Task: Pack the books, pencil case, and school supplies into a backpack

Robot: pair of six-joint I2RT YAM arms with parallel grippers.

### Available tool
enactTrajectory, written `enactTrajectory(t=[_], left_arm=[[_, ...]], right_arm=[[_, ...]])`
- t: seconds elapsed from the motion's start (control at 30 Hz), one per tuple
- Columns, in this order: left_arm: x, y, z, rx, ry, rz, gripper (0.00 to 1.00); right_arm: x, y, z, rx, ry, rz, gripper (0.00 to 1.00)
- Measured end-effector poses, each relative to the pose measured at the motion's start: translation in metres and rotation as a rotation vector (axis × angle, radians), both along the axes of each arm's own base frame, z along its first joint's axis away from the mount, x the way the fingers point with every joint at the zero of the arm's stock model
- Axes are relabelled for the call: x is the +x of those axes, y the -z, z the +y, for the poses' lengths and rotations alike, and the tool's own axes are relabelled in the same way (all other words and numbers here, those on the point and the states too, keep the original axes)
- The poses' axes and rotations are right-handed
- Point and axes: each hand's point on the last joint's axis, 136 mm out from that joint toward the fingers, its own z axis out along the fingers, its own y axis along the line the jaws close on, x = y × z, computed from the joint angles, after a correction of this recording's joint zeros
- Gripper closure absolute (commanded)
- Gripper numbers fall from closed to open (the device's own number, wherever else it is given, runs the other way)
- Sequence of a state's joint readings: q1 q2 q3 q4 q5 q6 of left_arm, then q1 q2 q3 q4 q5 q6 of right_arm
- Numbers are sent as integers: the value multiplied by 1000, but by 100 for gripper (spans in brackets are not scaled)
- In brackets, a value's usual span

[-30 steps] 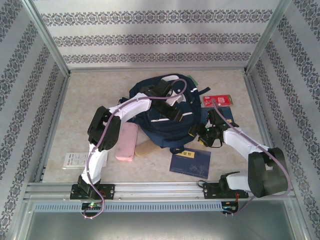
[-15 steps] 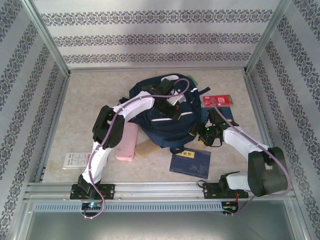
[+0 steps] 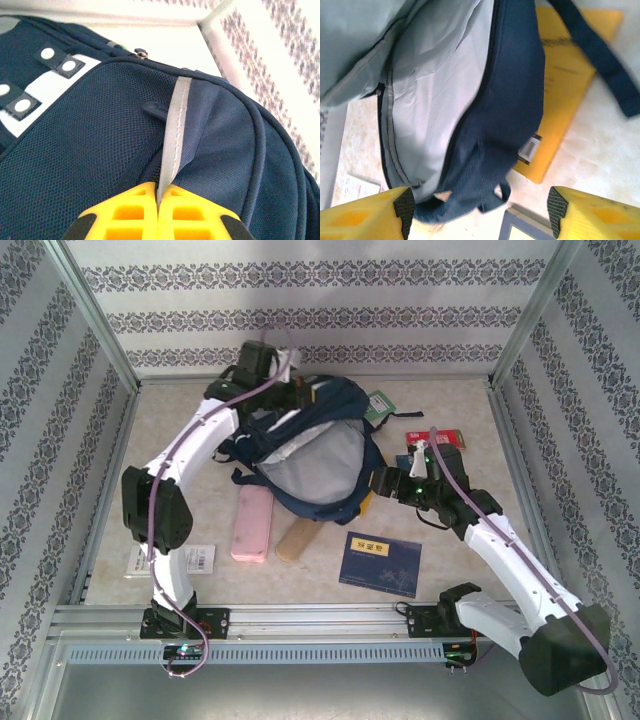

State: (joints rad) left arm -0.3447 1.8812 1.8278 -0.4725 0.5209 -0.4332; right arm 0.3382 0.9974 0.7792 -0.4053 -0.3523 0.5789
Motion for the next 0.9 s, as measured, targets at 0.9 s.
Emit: enactTrajectory(t=[0.9], left_arm=[[58, 34, 132, -196, -374, 85, 100]], right_arm=[[-54, 92, 165, -547, -248, 357, 2]])
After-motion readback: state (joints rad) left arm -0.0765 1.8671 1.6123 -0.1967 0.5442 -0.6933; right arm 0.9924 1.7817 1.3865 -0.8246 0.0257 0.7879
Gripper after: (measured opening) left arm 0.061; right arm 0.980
